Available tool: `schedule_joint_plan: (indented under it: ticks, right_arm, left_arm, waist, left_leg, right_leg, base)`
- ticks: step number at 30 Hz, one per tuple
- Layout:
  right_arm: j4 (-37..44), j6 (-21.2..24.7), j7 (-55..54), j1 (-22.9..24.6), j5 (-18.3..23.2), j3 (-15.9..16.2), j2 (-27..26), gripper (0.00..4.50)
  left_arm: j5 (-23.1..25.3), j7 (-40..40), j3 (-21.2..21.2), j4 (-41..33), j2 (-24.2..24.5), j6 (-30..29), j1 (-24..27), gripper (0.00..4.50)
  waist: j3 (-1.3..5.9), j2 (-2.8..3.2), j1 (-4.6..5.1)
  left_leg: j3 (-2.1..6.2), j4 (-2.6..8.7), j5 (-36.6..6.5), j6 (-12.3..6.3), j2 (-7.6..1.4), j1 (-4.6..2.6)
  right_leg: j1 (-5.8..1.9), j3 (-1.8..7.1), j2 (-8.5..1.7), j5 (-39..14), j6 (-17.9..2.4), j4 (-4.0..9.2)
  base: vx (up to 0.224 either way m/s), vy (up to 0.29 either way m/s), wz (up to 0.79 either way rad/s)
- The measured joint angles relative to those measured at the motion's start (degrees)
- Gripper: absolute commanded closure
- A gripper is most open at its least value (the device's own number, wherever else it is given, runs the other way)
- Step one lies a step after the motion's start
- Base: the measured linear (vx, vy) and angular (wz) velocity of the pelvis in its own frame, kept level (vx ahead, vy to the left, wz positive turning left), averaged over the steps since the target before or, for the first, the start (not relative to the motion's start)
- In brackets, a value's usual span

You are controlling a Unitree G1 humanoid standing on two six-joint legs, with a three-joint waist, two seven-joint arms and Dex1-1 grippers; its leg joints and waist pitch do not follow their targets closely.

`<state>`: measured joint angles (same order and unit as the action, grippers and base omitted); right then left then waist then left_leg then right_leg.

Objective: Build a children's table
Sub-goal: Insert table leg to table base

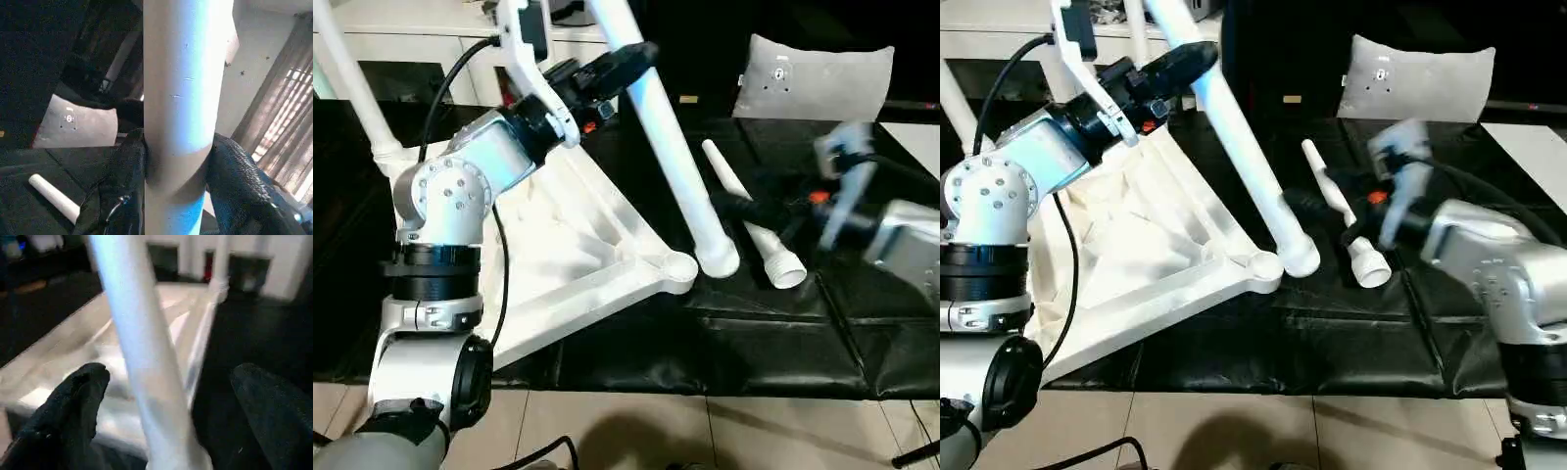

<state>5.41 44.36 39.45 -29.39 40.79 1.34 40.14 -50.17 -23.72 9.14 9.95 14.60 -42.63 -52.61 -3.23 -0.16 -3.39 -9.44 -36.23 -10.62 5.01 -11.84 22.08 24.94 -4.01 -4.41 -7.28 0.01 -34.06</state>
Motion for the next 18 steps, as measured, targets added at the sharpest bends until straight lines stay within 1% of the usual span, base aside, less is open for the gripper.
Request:
schedule_joint_plan:
  ticks: [1, 3, 5, 6, 9, 10, 11, 14, 17, 18]
  right_arm:
    - [-0.04, 0.02, 0.24, 0.05, -0.89, 0.87, 0.07, 0.29]
    - [-1.57, -0.07, -0.49, -0.21, -4.0, 3.29, -0.72, 0.4]
    - [-2.78, -0.16, -1.16, -0.21, -5.68, 4.62, -1.77, 0.47]
    - [-3.3, -0.26, -1.58, -0.21, -6.09, 5.0, -2.49, 0.63]
    - [-3.4, -1.11, -2.06, -0.21, -6.83, 5.48, -3.94, 0.81]
    - [-3.4, -1.3, -2.07, -0.21, -6.9, 5.54, -4.07, 0.93]
    - [-3.4, -1.44, -2.07, -0.21, -6.97, 5.61, -4.09, 1.15]
    - [-3.4, -2.17, -1.88, -0.21, -7.84, 5.98, -4.7, 1.26]
    - [-3.4, -2.3, -1.4, -0.2, -8.99, 6.65, -5.38, 1.62]
    - [-3.4, -2.31, -1.36, -0.2, -9.18, 6.88, -5.46, 1.62]
  left_arm:
    - [-0.02, -0.14, 0.03, -0.03, 0.01, -0.14, 0.0, 2.96]
    - [-0.03, -0.92, -0.01, -0.27, 0.03, -1.16, -0.05, 2.96]
    - [-0.12, -1.29, -0.07, -0.49, 0.04, -1.6, -0.06, 2.96]
    - [-0.16, -1.44, -0.08, -0.73, 0.04, -1.96, -0.05, 2.96]
    - [-0.39, -1.86, -0.11, -1.58, 0.02, -2.55, -0.11, 2.96]
    - [-0.43, -1.9, -0.11, -1.82, 0.03, -2.63, -0.12, 2.96]
    - [-0.52, -2.02, -0.11, -1.93, 0.03, -2.72, -0.12, 2.96]
    - [-0.74, -2.36, -0.1, -1.95, 0.04, -3.05, -0.13, 2.96]
    - [-0.72, -3.2, -0.3, -1.95, 0.04, -3.51, -0.15, 2.96]
    - [-0.7, -3.37, -0.36, -1.95, 0.04, -3.58, -0.14, 2.96]
  waist:
    - [-0.01, -0.02, 0.01]
    - [0.01, -0.09, 0.03]
    - [0.0, -0.09, 0.04]
    - [0.0, -0.1, 0.05]
    - [-0.01, -0.11, 0.06]
    - [-0.01, -0.11, 0.06]
    - [-0.01, -0.11, 0.06]
    - [-0.01, -0.12, 0.06]
    - [-0.01, -0.12, 0.05]
    - [-0.01, -0.12, 0.05]
  left_leg:
    - [0.0, -0.02, 0.0, 0.0, 0.0, 0.02]
    - [0.0, -0.05, 0.0, 0.0, 0.0, 0.01]
    - [0.0, -0.07, 0.01, 0.0, 0.01, 0.04]
    - [0.0, -0.07, 0.01, 0.0, 0.0, 0.04]
    - [0.0, -0.06, -0.01, -0.01, 0.0, 0.04]
    - [0.0, -0.06, -0.01, -0.02, 0.0, 0.05]
    - [0.0, -0.06, -0.02, -0.03, -0.01, 0.05]
    - [0.0, -0.05, -0.03, -0.05, -0.01, 0.05]
    - [0.01, -0.05, -0.04, -0.05, -0.01, 0.05]
    - [0.01, -0.05, -0.04, -0.05, -0.01, 0.05]
  right_leg:
    - [0.0, 0.0, 0.0, 0.0, 0.0, 0.0]
    - [-0.01, 0.0, -0.01, 0.0, 0.0, 0.0]
    - [0.02, 0.0, -0.02, 0.0, 0.0, 0.0]
    - [0.02, -0.01, -0.02, 0.0, 0.0, 0.0]
    - [0.02, -0.01, -0.02, 0.0, 0.0, 0.0]
    - [0.02, -0.01, -0.02, 0.0, 0.0, 0.0]
    - [0.02, -0.01, -0.02, 0.0, 0.0, -0.01]
    - [0.02, -0.01, -0.02, 0.0, 0.0, -0.02]
    - [0.02, 0.0, -0.02, 0.0, 0.0, -0.03]
    - [0.02, 0.0, -0.02, 0.0, 0.0, -0.03]
  base:
    - [0.0, 0.0, 0.0]
    - [0.0, 0.0, 0.0]
    - [0.0, 0.0, 0.0]
    - [0.0, 0.0, 0.0]
    - [0.0, 0.0, 0.0]
    - [0.0, 0.0, 0.0]
    - [0.0, 0.0, 0.0]
    - [0.0, 0.0, 0.0]
    - [0.0, 0.0, 0.0]
    - [0.0, 0.0, 0.0]
